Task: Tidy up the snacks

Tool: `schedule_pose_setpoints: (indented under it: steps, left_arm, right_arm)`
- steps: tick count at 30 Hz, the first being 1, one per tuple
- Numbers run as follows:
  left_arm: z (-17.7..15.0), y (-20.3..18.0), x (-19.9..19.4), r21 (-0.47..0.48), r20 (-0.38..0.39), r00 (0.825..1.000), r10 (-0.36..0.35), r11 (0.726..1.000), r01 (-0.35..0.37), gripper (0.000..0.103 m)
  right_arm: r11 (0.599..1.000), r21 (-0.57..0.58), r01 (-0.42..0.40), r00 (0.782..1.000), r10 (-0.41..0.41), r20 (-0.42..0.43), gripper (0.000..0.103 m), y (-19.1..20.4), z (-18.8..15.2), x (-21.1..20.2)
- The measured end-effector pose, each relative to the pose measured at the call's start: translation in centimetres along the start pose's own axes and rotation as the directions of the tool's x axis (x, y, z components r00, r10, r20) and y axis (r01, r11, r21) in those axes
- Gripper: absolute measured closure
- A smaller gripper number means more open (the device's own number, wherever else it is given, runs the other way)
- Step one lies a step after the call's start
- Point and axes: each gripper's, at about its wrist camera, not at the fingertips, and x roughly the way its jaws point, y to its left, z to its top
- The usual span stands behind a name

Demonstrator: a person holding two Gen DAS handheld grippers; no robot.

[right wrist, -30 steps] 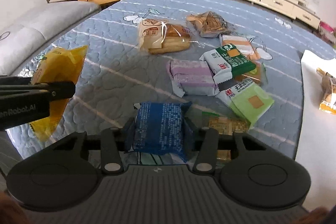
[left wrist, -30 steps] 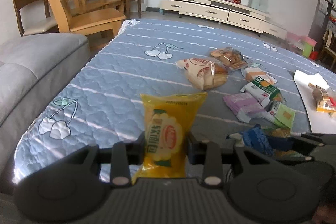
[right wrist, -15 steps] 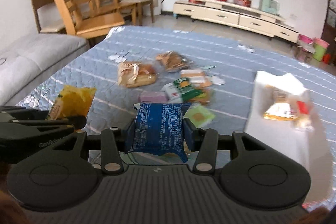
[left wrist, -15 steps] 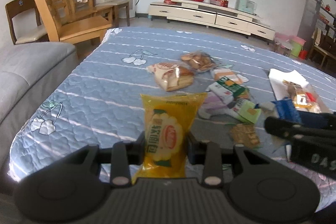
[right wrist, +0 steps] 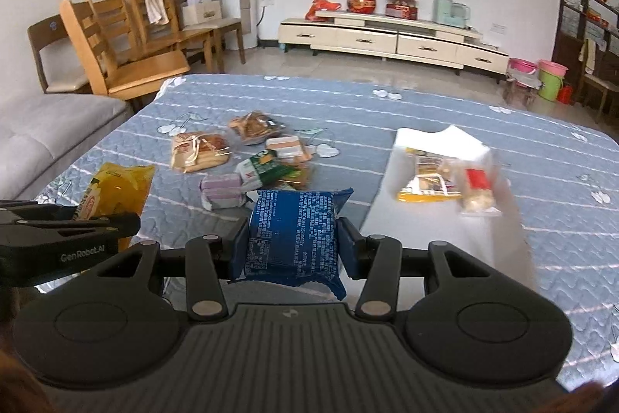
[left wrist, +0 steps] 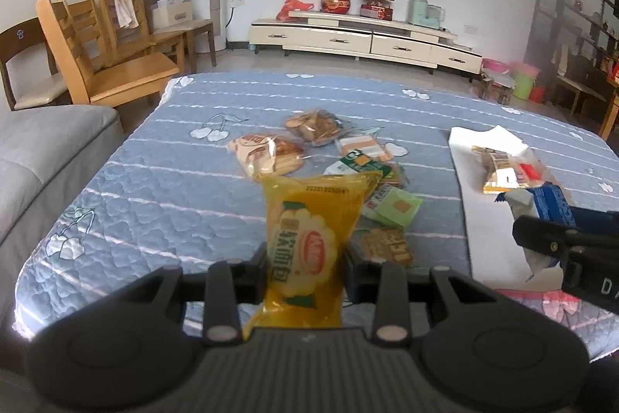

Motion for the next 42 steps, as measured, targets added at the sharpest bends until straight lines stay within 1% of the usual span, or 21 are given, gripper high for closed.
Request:
schedule_pose_setpoints:
  steps: [12, 33, 42]
  left_arm:
    - [0.0, -2.1, -0.5, 0.038, 0.000, 1.000, 0.003, 0.999, -0.003, 0.068]
    - [0.0, -4.7, 0.0, 0.089, -0.017, 0.999, -0.033, 0.995, 0.035, 0.068]
    - [0.1, -5.6, 0.2, 0.105, -0.022, 0.999, -0.048, 0.993, 0.050, 0.068]
  right_arm:
    - [0.999, 0.036, 0.026, 0.999, -0.027, 0.022, 0.045, -1.2, -0.4, -1.5]
    - [0.994, 0.083, 0.064, 0.998, -0.066, 0.022, 0.045, -2.5, -0.7, -2.2]
    - [0.993, 0.091, 0.079, 0.997, -0.081, 0.019, 0.045, -2.4, -0.6, -2.4]
